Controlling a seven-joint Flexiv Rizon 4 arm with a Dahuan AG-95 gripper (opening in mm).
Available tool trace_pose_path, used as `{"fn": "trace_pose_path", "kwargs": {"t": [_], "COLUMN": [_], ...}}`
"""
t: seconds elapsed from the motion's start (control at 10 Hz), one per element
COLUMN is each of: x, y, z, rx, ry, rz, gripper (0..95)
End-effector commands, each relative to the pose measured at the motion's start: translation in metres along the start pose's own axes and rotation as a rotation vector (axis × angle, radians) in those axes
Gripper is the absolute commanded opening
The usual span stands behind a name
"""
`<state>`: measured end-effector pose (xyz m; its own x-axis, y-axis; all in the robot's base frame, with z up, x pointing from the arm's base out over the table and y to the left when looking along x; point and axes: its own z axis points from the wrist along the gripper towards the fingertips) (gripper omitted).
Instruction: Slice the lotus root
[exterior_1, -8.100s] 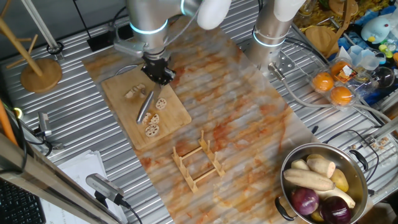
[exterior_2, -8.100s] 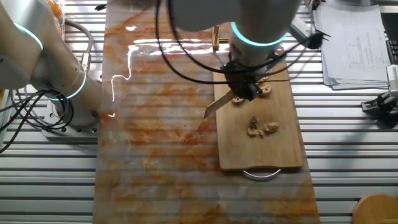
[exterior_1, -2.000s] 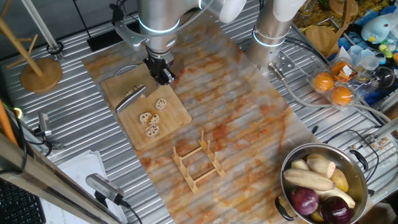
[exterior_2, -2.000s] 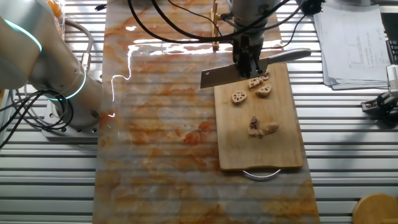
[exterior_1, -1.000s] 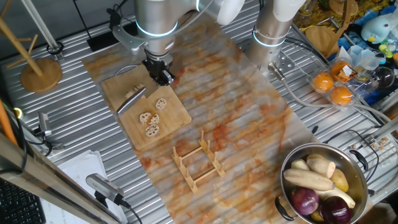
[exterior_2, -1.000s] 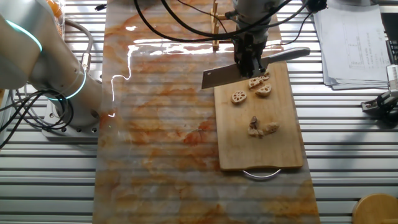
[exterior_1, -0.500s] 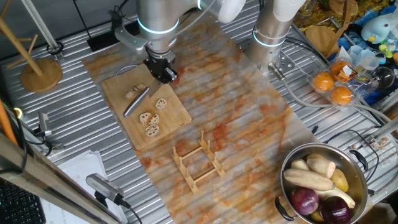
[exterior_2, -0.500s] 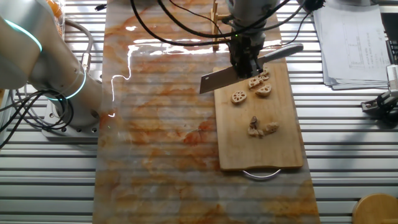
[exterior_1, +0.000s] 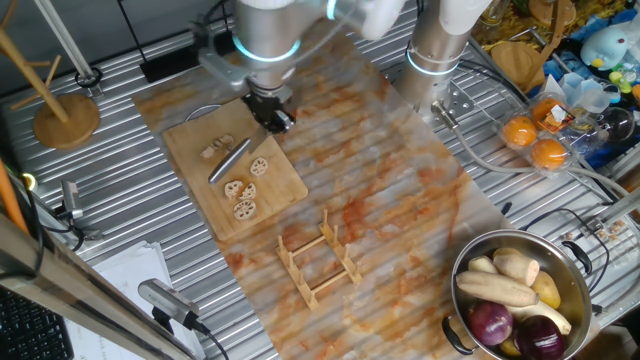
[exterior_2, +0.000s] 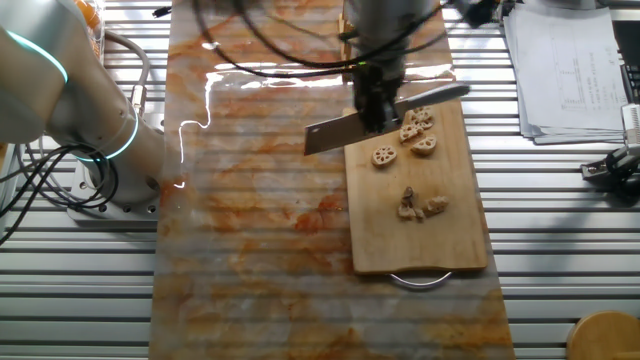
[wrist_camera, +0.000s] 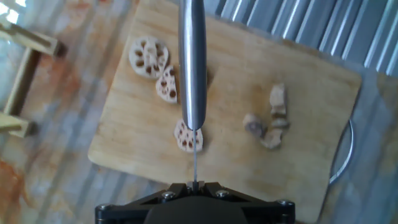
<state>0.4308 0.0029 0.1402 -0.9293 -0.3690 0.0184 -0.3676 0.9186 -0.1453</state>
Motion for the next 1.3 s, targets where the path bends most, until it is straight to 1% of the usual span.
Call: {"fn": "trace_pose_path", "kwargs": {"t": [0.1,0.5,0.7,0.9,1.3], "x": [0.0027,0.0027,0.0027,0.0034,0.0036], "y": [0.0007,0.0003,0.0003,0.0001,-0.0001], "z": [0.0066,0.0070,0.0070,0.0070,0.0079], "rx": [0.021,0.046,0.047,0.049,0.048], "ry": [0.011,0.024,0.021,0.024,0.021], "rz": [0.006,0.032,0.054,0.056,0.075], "gripper": [0.0,0.0,0.0,0.0,0.0]}}
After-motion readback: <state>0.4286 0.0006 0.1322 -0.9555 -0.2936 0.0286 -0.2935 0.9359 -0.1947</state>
